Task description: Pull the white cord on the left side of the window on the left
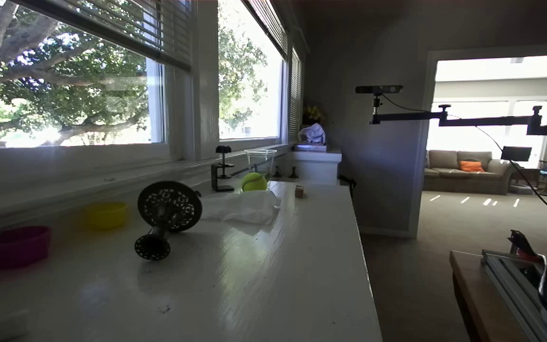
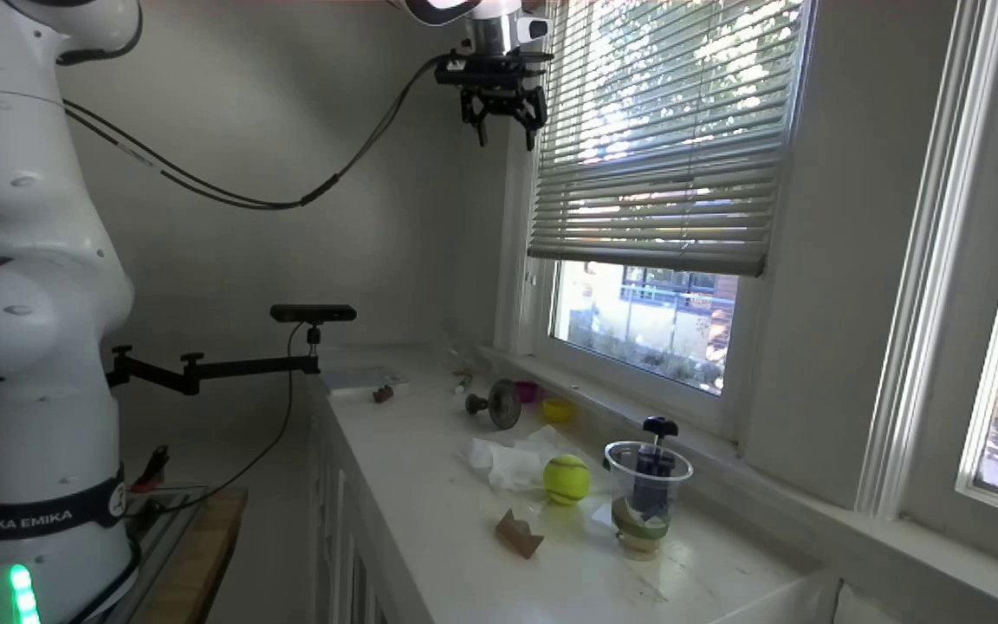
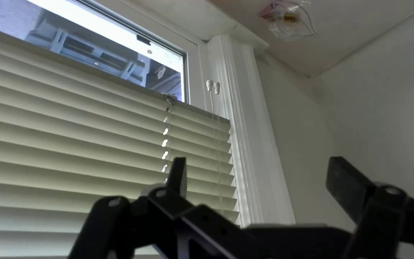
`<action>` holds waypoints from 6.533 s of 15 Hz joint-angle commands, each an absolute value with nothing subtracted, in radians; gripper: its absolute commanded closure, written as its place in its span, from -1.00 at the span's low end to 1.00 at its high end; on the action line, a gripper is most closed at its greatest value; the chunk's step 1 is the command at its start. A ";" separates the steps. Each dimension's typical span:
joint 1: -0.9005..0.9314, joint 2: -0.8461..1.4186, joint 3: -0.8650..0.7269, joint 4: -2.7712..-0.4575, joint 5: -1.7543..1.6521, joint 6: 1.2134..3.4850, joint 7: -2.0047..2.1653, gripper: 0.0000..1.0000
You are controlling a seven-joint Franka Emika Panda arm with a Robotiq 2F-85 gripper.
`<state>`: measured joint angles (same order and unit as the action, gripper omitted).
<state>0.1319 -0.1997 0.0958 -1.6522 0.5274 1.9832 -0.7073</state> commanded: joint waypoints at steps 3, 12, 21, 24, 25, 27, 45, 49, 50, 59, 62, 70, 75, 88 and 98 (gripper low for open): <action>0.188 -0.092 0.150 -1.601 0.472 2.027 -0.603 -1.00; 0.207 0.059 0.199 -1.535 0.423 2.052 -0.559 -1.00; 0.201 0.155 0.221 -1.499 0.383 2.044 -0.534 -1.00; 0.202 0.190 0.226 -1.484 0.382 2.060 -0.537 -1.00; 0.202 0.201 0.227 -1.481 0.379 2.068 -0.537 -1.00; 0.203 0.226 0.229 -1.465 0.370 2.081 -0.531 -1.00; 0.208 0.262 0.244 -1.480 0.279 2.123 -0.493 -1.00; 0.214 0.293 0.246 -1.467 0.256 2.150 -0.459 -1.00; 0.217 0.302 0.246 -1.458 0.250 2.167 -0.449 -1.00; 0.238 0.334 0.256 -1.433 0.199 2.281 -0.417 -1.00; 0.244 0.346 0.261 -1.431 0.192 2.304 -0.416 -1.00; 0.256 0.392 0.267 -1.398 0.164 2.358 -0.416 -1.00; 0.258 0.409 0.266 -1.378 0.152 2.362 -0.412 -0.34; 0.256 0.409 0.265 -1.376 0.148 2.360 -0.407 1.00; 0.232 0.186 0.181 -1.617 0.133 2.335 -0.251 0.99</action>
